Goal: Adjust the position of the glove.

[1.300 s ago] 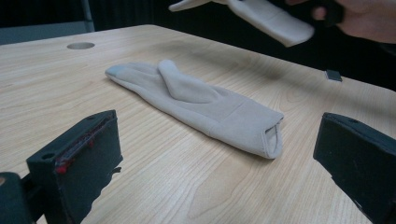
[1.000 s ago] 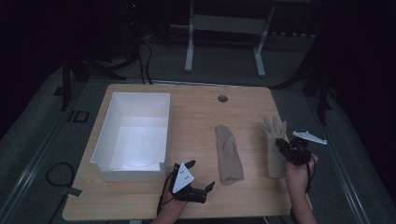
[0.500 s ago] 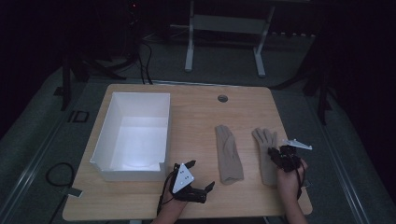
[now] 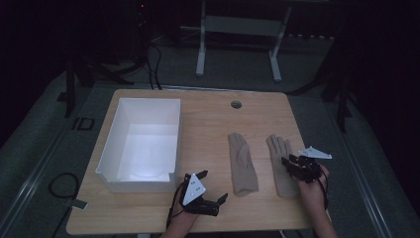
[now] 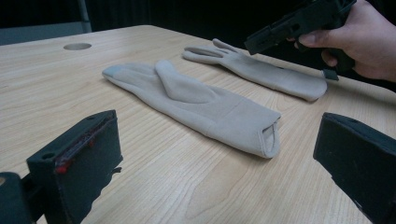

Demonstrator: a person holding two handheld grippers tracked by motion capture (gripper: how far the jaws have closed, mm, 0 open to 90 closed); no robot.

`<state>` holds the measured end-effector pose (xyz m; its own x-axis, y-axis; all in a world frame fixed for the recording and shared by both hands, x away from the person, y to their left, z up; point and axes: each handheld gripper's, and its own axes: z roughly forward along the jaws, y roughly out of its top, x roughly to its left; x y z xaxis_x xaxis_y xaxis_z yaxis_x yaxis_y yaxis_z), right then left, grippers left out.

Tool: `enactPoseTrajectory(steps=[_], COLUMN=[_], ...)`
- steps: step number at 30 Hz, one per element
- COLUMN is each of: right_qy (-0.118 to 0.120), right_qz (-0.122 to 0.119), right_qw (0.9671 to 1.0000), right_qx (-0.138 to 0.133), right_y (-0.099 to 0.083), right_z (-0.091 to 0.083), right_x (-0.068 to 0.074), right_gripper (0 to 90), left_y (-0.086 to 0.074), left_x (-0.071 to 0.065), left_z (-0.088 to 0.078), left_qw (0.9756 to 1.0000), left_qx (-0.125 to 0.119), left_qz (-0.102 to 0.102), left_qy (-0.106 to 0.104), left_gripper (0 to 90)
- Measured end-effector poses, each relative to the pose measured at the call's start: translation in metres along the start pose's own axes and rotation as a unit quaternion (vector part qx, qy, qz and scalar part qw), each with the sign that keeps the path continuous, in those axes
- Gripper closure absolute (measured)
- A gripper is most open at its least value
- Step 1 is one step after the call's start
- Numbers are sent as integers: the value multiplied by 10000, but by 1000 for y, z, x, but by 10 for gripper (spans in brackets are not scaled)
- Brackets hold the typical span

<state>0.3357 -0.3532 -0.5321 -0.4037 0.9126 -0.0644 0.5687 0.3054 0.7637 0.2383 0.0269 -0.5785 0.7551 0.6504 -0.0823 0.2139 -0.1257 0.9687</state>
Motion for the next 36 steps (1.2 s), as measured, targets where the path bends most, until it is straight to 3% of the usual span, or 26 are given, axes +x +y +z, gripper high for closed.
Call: enactPoseTrajectory(steps=[3,5,9,15,17,20,23,27,29,35,36], right_qy=[60,86,275,175,100,-48,-129,-70,-113,-271,-261], right_qz=[-430,-587,-403,-134,111,-22,89,510,593,845,941], right_qw=[9989,9978,9984,9993,9998,9998,9997,9984,9980,9959,9948], right_qx=[173,281,287,301,165,175,203,223,163,-176,-296], right_y=[0,0,0,-14,-20,-20,-19,-14,-9,11,21], right_z=[-1,-3,-2,16,17,17,17,14,9,-5,-11], right_x=[-3,-7,-9,-4,-3,2,5,1,1,2,5], right_gripper=[586,578,556,572,612,728,804,831,833,833,833], left_y=[0,0,0,0,0,0,0,0,0,0,0], left_x=[0,0,0,0,0,0,0,0,0,0,0], left_z=[0,0,0,0,0,0,0,0,0,0,0], left_qw=[10000,10000,10000,10000,10000,10000,10000,10000,10000,10000,10000], left_qx=[9,9,17,21,15,21,21,21,21,20,20], left_qz=[-4,-1,-15,-35,-34,-31,-21,-30,-31,-16,-14], left_qy=[0,0,-2,0,1,-2,-3,-1,0,0,1], left_gripper=[11,11,12,11,11,12,12,11,12,12,12])
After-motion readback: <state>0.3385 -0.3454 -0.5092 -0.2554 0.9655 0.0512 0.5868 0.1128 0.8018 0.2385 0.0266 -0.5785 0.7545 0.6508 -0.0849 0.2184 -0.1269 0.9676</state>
